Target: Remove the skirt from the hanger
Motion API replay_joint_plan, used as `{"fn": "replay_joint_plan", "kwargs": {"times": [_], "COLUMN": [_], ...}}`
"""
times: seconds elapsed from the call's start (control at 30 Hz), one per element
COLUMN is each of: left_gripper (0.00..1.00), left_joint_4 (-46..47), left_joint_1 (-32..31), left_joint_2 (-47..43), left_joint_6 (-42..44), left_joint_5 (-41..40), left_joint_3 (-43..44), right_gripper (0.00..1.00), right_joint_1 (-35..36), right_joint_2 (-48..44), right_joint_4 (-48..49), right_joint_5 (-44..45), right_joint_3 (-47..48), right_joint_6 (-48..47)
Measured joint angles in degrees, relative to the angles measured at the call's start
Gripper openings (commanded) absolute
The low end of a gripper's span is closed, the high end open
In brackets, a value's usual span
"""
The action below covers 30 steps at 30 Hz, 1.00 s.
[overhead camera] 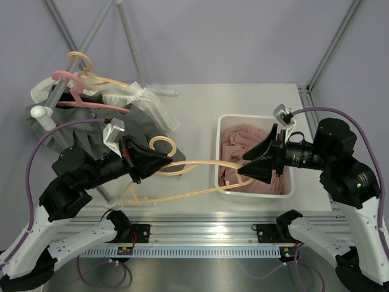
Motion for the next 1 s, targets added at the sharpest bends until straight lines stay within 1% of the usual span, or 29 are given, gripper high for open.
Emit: {"fn": "replay_joint_plan", "kwargs": {"times": [0.03,0.3,0.33,0.37,0.47,0.53,0.57,0.6,0.63,0.67,0.7,0.73,0.77,0.8,1.0], "left_gripper": [0.00,0.00,0.00,0.00,0.00,0.00,0.00,0.00,0.00,0.00,0.08,0.25,0.49,0.99,0.99], "left_joint_4": [0.00,0.09,0.13,0.22,0.96,1.42,1.51,1.51,1.22,1.03,0.98,0.94,1.07,1.18,2.21], "left_joint_1": [0.00,0.00,0.00,0.00,0.00,0.00,0.00,0.00,0.17,0.28,0.44,0.50,0.50,0.52,0.22], "left_joint_2": [-0.02,0.04,0.09,0.17,0.81,1.29,1.57,1.86,2.05,2.32,2.43,2.45,2.40,2.40,1.64], "left_joint_6": [0.00,-0.04,-0.07,-0.11,-0.33,-0.50,-0.61,-0.61,-0.63,-0.85,-0.87,-1.11,-1.07,-0.96,-1.81], "left_joint_5": [0.04,0.07,0.04,0.07,0.24,0.37,0.46,0.42,0.24,0.11,-0.09,0.04,0.00,0.07,0.81], "left_joint_3": [0.00,0.02,0.02,0.02,0.02,0.02,0.02,0.02,0.02,0.02,0.02,0.02,0.02,0.02,0.02], "right_gripper": [0.73,0.65,0.63,0.57,0.50,0.41,0.35,0.10,0.00,0.00,0.00,0.00,0.00,0.00,0.00], "right_joint_1": [0.00,0.00,0.00,0.00,0.00,0.02,0.13,0.20,0.33,0.76,0.92,0.98,1.01,1.07,1.38], "right_joint_2": [0.22,0.42,0.20,0.02,-0.13,-0.02,0.11,0.28,0.44,0.52,0.44,0.39,0.39,0.42,0.46], "right_joint_4": [0.00,0.26,0.42,0.59,1.22,1.75,1.81,1.84,2.21,2.67,2.84,2.86,2.95,3.17,1.27], "right_joint_5": [-1.20,-7.39,-7.91,-8.44,-9.90,-10.47,-10.78,-11.47,-12.28,-13.07,-13.00,-12.83,-12.79,-12.48,-6.64], "right_joint_3": [-0.57,-3.15,-3.50,-3.85,-4.87,-5.57,-5.81,-5.97,-6.05,-6.10,-6.14,-6.14,-6.14,-6.14,-5.35], "right_joint_6": [0.09,0.48,0.52,0.55,0.81,0.81,0.90,0.90,0.48,0.72,0.55,0.59,0.55,0.59,0.42]}}
